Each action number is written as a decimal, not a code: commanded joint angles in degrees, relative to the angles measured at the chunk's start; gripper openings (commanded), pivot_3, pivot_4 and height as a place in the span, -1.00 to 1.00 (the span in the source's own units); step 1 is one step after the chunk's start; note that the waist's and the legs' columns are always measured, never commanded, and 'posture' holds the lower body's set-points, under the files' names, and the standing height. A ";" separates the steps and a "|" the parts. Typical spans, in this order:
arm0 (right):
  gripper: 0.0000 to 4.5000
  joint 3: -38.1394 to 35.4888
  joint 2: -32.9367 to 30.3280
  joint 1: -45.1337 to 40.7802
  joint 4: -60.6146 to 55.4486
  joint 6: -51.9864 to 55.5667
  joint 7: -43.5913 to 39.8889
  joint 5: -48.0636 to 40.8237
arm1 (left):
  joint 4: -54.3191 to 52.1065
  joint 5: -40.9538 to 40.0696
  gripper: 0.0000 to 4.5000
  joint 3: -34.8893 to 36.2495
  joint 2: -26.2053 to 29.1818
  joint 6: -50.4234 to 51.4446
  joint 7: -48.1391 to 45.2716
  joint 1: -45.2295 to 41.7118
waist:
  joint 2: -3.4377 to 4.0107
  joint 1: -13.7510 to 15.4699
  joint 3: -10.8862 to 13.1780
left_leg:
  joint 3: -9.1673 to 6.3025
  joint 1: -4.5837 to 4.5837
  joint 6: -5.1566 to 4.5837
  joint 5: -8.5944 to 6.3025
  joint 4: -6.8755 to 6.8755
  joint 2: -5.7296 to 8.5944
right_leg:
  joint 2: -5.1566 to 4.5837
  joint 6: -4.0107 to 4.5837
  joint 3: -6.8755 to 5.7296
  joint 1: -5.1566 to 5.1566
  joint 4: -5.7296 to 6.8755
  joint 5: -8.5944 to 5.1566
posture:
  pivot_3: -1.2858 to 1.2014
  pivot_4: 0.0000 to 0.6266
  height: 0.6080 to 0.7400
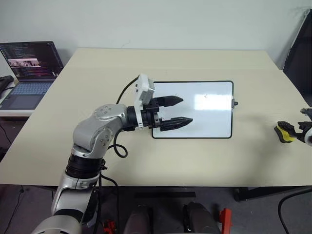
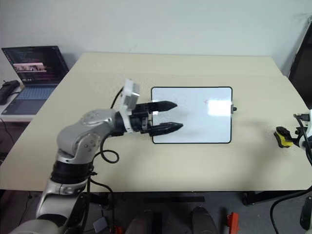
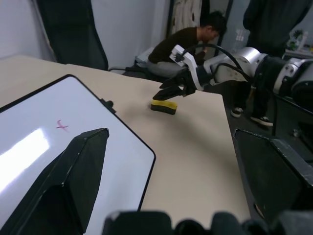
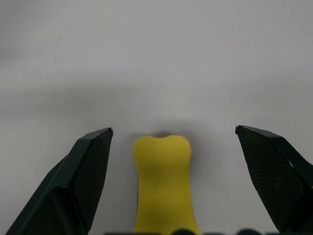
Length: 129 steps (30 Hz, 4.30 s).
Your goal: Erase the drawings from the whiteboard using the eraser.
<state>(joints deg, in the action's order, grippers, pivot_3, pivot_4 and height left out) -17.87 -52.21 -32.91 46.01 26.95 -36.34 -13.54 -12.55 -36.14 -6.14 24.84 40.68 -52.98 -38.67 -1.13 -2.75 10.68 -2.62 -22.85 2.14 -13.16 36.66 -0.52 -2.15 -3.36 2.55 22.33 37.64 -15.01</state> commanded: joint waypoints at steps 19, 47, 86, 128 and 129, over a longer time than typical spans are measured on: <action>0.72 2.76 -1.80 -3.63 7.23 -1.74 -2.62 3.86 | 3.34 7.56 1.00 -3.36 -3.23 -10.65 -2.06 1.19 | 0.00 -0.08 0.00 | 0.03 -0.02 0.00 0.00 0.03 0.02 | -0.02 -0.02 0.01 -0.01 -0.02 -0.01 | 0.03 -0.52 1.00; -0.44 14.21 0.92 -10.07 -61.47 15.01 -8.35 -6.67 | 5.80 8.51 1.00 8.87 11.45 -17.71 -6.53 12.01 | 0.19 -0.34 0.18 | -0.12 0.00 0.02 -0.01 0.02 -0.12 | 0.06 -0.17 -0.09 0.05 0.08 -0.20 | 0.03 -0.52 1.00; -0.45 53.37 30.53 -6.31 -24.28 -12.60 -3.78 33.33 | 5.39 11.42 1.00 11.62 17.15 -19.44 -5.19 20.97 | -0.31 0.80 -0.27 | -0.46 1.85 0.16 -0.09 0.11 -0.41 | -0.07 0.51 -0.09 -1.19 0.31 -0.55 | 0.03 -0.52 1.00; -0.45 3.65 -4.84 12.91 -49.13 2.10 -21.88 -3.66 | 11.40 9.72 1.00 12.94 19.78 -16.84 -7.53 10.47 | -0.26 0.93 -0.12 | -0.20 -0.94 0.12 -0.22 0.25 -0.16 | 0.11 0.18 -0.16 1.02 0.37 -0.25 | 0.03 -0.52 1.00; -0.45 3.70 -4.82 12.61 -48.85 1.96 -21.80 -3.64 | 11.41 9.75 1.00 12.94 19.76 -16.86 -7.50 10.46 | -0.26 0.93 -0.12 | -0.21 -0.94 0.12 -0.22 0.25 -0.16 | 0.11 0.18 -0.16 1.02 0.37 -0.25 | 0.03 -0.52 1.00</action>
<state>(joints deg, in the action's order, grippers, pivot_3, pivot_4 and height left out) -12.46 -55.81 -19.20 -2.41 30.21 -58.51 -16.71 0.11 -26.15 5.98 44.58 24.54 -60.61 -27.37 -1.40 -1.81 10.55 -2.84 -23.79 2.26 -13.38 36.91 -0.68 -2.04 -3.19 2.37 23.34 38.02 -15.26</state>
